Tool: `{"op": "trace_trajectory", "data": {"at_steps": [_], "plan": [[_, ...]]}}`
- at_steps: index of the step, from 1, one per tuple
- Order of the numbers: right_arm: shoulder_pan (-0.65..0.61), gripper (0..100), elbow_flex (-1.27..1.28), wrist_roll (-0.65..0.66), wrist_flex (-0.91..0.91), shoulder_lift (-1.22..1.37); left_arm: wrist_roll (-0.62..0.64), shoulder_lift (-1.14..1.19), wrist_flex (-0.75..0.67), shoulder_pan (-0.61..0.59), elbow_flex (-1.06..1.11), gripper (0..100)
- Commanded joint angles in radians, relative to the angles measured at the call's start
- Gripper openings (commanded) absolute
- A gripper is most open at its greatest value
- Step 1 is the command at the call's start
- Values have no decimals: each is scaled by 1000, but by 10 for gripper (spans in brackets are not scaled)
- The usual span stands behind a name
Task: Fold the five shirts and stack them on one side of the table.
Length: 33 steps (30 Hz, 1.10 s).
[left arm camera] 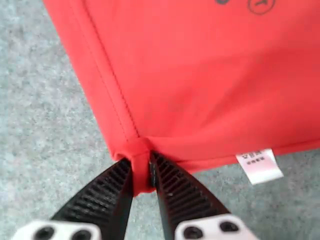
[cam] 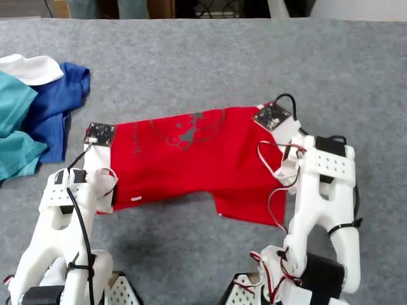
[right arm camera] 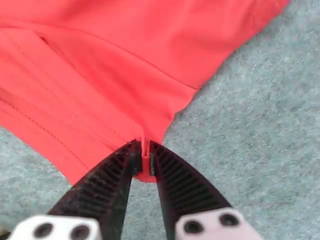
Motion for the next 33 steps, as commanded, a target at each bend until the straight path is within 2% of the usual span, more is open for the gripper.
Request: {"op": "trace_trajectory", "data": {"at_steps": [1, 4, 7, 10, 13, 14, 15, 17, 21, 25, 28, 31, 33], "plan": [[18, 111, -8, 52, 38, -42, -63, -25, 103, 1, -81, 109], [18, 212, -42, 51, 69, -42, -110, -25, 221, -4, -145, 191], [21, 263, -110, 51, 132, -42, -169, -25, 328, -58, -248, 194], [5, 200, -203, 34, 212, -42, -218, -25, 416, -162, -398, 172], [-81, 4, -297, -103, 249, -33, -244, -25, 431, -260, -547, 77], [-123, 32, -309, -160, 252, -33, -230, -15, 430, -271, -581, 29], [-172, 49, -315, -218, 253, -30, -212, -12, 414, -268, -595, 27], [-276, 11, -318, -316, 244, -7, -155, -12, 316, -251, -556, 49], [-416, 13, -317, -442, 186, 119, 20, -12, -48, -139, -334, 31], [-437, 13, -318, -523, 89, 274, 166, 6, -471, -13, -77, 29], [-442, 13, -331, -535, 66, 354, 244, 46, -732, 1, 41, 29], [-442, 13, -355, -537, 94, 381, 298, 144, -868, -4, 90, 29], [-443, 13, -366, -537, 132, 375, 290, 207, -882, -12, 64, 29]]}}
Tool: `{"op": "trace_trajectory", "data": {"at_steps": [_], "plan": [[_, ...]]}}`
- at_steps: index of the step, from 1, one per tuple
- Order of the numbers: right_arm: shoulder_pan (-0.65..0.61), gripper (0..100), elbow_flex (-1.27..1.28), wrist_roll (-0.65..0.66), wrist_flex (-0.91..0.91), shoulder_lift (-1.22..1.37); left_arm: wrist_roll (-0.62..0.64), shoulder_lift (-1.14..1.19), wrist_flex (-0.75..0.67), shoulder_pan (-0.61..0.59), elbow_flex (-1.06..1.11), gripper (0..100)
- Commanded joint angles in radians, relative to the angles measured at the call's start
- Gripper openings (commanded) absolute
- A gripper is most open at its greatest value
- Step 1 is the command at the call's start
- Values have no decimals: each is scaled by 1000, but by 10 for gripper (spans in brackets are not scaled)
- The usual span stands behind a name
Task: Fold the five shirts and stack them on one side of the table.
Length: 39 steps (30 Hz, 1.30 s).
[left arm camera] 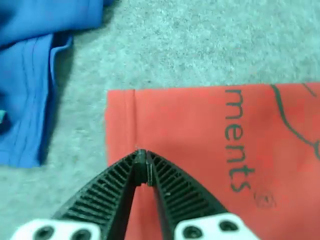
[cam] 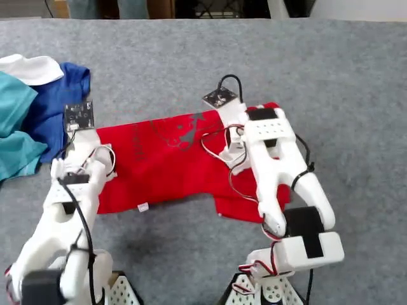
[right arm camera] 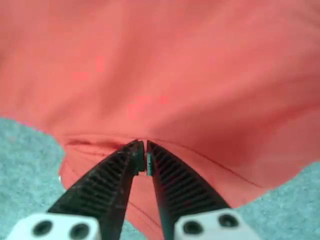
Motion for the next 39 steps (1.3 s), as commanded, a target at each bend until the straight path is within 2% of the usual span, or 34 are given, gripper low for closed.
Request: {"op": "trace_trajectory", "data": {"at_steps": [1, 11, 17, 21, 26, 31, 39], "plan": [[-23, 13, -58, -6, 57, -7, 8, 91, -80, -7, -45, 29], [-94, 13, 58, -3, 112, -79, 14, 261, 137, -30, -269, 29], [-103, 13, 242, 0, 114, -236, 12, 281, 146, -30, -291, 29], [-175, 13, 361, 77, 175, -394, 11, 281, 147, -30, -291, 29], [-147, 13, 308, 81, 186, -538, 12, 281, 149, -28, -291, 29], [-37, 13, 156, 72, 77, -371, 12, 281, 149, -28, -289, 29], [-23, 13, 2, 40, 38, -44, 9, 281, 149, -25, -289, 29]]}}
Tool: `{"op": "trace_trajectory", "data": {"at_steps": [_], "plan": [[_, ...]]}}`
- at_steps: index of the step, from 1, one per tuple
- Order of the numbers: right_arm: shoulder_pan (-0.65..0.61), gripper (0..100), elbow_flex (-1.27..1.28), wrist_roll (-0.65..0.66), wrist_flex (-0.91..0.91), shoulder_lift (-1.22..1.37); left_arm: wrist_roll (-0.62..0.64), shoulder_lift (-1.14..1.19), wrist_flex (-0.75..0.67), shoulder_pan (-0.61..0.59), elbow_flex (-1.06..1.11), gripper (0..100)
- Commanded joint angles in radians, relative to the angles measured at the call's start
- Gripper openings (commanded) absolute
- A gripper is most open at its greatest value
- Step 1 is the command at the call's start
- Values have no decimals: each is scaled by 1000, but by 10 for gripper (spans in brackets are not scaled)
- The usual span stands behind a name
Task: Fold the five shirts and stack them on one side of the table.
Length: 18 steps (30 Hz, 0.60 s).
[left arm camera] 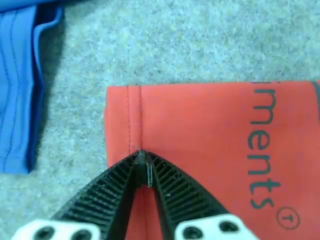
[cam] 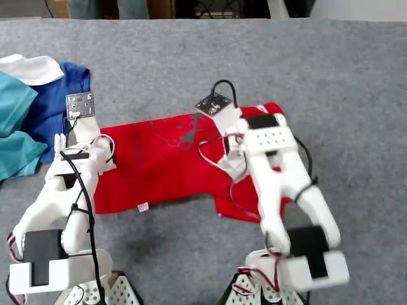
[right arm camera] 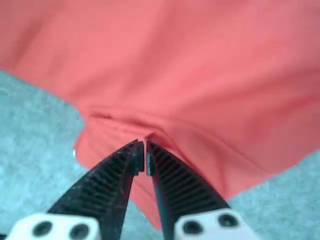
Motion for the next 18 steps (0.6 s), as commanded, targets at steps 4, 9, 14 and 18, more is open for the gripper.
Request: {"op": "trace_trajectory", "data": {"at_steps": [4, 9, 14, 18], "plan": [[11, 13, -28, -15, -9, 65, 8, -2, 6, -7, -47, 29], [8, 13, 107, -11, -9, -8, 8, -2, 6, -8, -44, 29], [8, 13, 314, 110, -9, -142, 8, -2, 6, -10, -45, 29], [9, 13, 352, 206, 80, -263, 8, -2, 6, -8, -47, 29]]}}
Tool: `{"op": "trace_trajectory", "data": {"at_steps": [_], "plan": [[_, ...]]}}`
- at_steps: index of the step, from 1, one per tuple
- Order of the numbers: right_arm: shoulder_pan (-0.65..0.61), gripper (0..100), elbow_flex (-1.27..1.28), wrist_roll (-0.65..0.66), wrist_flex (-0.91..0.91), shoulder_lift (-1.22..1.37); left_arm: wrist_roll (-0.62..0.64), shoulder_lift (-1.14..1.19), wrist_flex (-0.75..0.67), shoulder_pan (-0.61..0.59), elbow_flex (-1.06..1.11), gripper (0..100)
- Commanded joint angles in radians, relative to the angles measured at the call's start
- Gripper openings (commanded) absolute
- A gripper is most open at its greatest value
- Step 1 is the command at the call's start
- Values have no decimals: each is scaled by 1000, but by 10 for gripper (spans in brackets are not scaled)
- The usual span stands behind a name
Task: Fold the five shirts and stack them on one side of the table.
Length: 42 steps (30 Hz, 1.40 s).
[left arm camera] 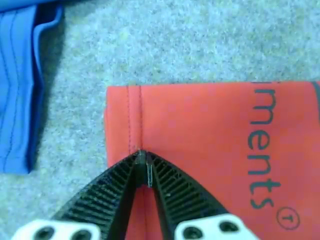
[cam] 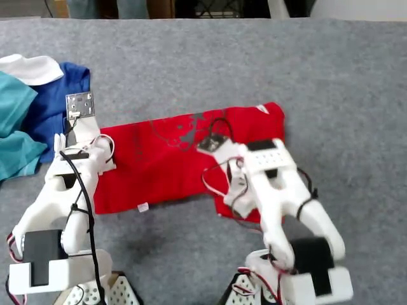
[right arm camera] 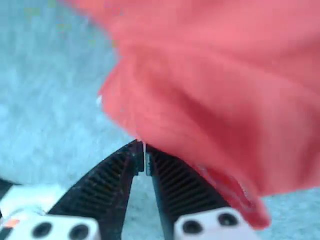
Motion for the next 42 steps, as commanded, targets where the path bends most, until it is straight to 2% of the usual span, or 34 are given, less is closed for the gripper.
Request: {"op": "trace_trajectory", "data": {"at_steps": [1, 4, 9, 13, 17, 22, 26, 33, 35, 38, 42], "plan": [[6, 13, -30, 74, 126, -131, 8, -2, 6, -8, -47, 29], [15, 13, -165, 106, 233, -220, 8, -2, 6, -7, -47, 29], [37, 13, -309, 81, 186, -160, 8, -2, 6, -5, -47, 29], [40, 13, -306, 17, 63, 13, 8, -2, 6, -5, -45, 29], [34, 13, -305, 14, 55, 143, 8, -2, 6, -8, -45, 29], [-15, 13, -200, 21, 52, 131, 8, -2, 5, -8, -47, 29], [-74, 13, -74, 18, -57, 125, 8, -2, 5, -8, -47, 29], [-51, 14, -33, 14, -123, 136, 8, -2, 6, -7, -47, 29], [-25, 14, -76, 12, -95, 111, 9, -2, 6, -8, -47, 29], [6, 14, -185, 25, 64, 35, 8, -9, 6, -10, -45, 29], [35, 14, -360, 147, 267, -137, 6, -31, 35, -36, -113, 29]]}}
